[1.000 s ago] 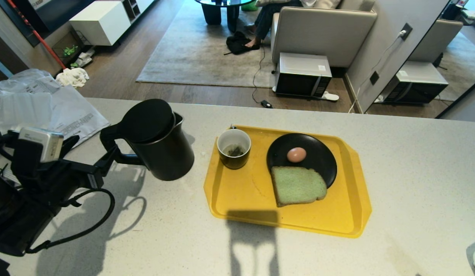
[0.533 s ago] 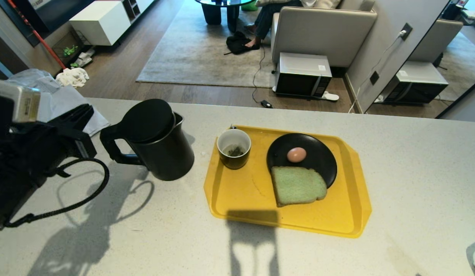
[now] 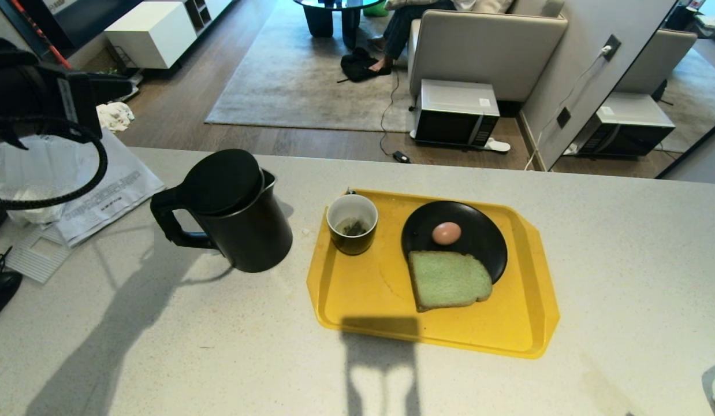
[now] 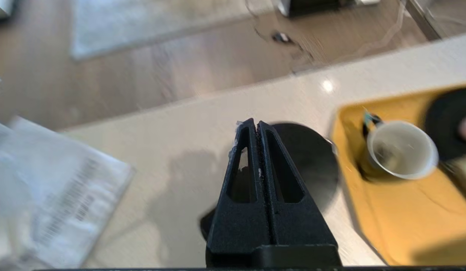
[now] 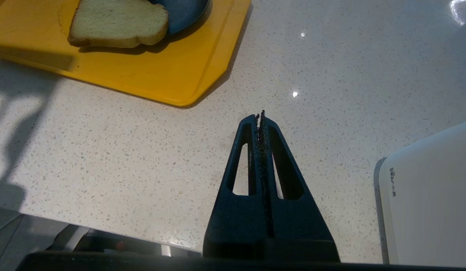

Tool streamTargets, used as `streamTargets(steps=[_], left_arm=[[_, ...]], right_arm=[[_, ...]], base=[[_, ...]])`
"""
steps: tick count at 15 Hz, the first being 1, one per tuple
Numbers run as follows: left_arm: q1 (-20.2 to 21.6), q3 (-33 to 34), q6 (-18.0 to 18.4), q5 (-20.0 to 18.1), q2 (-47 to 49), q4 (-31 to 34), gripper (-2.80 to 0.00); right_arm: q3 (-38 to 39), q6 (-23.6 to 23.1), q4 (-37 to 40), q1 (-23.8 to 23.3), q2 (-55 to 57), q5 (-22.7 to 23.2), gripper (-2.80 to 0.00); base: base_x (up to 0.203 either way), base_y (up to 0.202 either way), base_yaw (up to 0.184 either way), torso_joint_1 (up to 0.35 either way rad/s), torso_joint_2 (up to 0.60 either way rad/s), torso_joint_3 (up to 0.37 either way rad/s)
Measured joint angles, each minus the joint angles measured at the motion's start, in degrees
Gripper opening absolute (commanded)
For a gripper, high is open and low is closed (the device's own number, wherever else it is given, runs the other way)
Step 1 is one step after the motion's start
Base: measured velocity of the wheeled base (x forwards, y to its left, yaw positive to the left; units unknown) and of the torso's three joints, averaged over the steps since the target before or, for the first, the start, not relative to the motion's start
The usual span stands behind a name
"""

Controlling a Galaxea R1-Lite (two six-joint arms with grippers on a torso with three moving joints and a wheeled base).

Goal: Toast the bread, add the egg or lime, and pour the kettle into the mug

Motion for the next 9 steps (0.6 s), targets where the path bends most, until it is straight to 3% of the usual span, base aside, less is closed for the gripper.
streamTargets(steps=[6,9], left_arm=[[-2.4,-18.1,-10.1,-0.3,6.1,30.3,-2.80],[-2.7,-19.5,-13.8,-0.2,8.3,34.2,-2.80]], right_arm=[[0.0,0.0,0.0,0.0,0.0,0.0,-2.80],[0.0,0.0,0.0,0.0,0.0,0.0,-2.80]], base=[[0.000,0.000,0.000,0.000,0.00,0.000],[0.000,0.000,0.000,0.000,0.00,0.000]])
